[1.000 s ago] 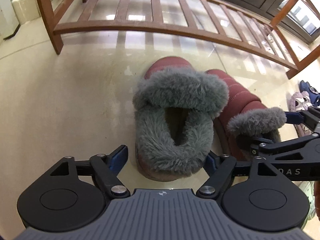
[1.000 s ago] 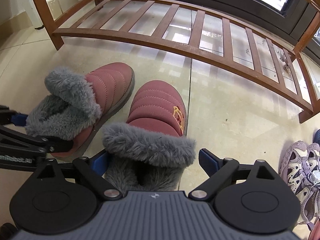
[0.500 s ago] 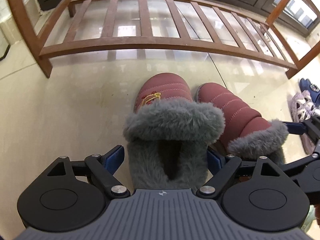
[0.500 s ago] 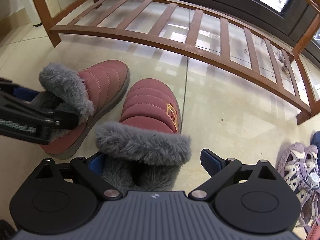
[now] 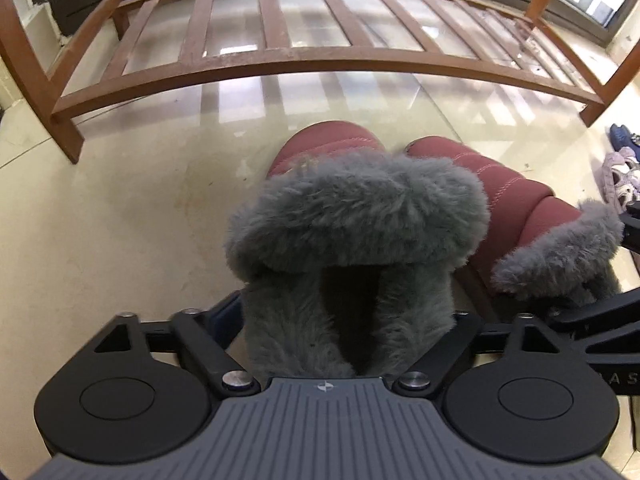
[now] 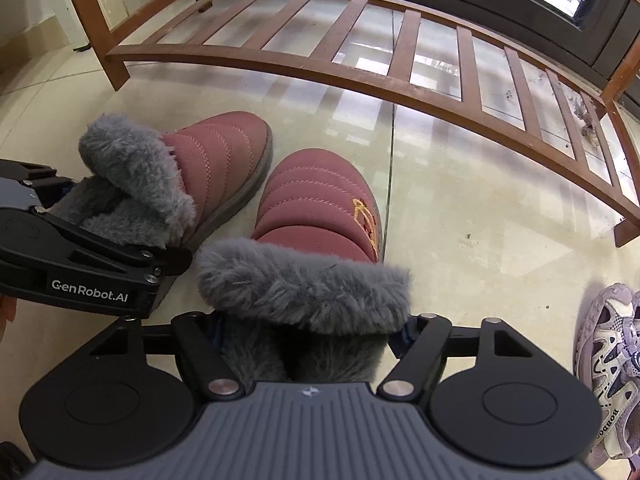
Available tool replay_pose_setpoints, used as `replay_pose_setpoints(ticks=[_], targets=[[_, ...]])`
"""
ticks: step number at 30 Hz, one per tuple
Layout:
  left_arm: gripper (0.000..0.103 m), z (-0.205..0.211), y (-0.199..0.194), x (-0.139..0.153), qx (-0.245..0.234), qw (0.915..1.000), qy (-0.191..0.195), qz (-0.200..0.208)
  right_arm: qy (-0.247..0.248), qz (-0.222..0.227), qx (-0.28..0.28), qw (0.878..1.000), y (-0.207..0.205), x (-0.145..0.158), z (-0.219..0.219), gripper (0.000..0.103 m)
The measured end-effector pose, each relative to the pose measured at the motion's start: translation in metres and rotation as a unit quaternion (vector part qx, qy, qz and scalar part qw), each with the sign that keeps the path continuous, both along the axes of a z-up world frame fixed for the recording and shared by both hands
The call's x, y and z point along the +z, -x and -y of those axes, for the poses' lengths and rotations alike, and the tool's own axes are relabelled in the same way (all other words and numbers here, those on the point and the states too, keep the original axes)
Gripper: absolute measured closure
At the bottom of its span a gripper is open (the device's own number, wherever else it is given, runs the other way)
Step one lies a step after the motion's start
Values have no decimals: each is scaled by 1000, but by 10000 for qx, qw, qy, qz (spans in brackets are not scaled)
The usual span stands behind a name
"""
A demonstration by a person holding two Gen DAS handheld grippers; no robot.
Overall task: Organize scattered shoes
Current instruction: 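Carry the pink slippers with both grippers toward the wooden shoe rack, then lower the pink slippers onto the lower rack shelf with both grippers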
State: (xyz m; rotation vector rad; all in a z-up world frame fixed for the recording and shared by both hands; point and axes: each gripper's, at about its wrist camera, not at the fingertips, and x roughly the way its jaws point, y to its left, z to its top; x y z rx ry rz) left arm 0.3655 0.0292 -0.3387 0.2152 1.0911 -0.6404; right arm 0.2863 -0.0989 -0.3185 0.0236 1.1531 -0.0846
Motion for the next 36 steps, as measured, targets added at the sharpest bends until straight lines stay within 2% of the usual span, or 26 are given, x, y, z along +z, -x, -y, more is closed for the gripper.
replay_pose_setpoints(ticks=[8,15,20,24,28,36], targets=[[31,-14,3,15,510,9980,356,106,-480,176,-444,9977,-1,12,9,35],[31,-23,-15,47,839,9942,544,401,-445,652,-561,9953,-18,47,7,34],[31,-24,-49,67,931,9920,480,701,-228,638,-559,9961,-60,58,7,34],[31,-27,-79,74,1039,9911,474,683,-106,600,-578,9965,-98,65,2,34],[31,-33,-111,75,1107,9905,468,673,-58,714,-642,9954,-129,68,-7,34],[31,-36,-151,67,1319,9874,417,772,-49,1012,-1022,9896,-176,59,-25,34]])
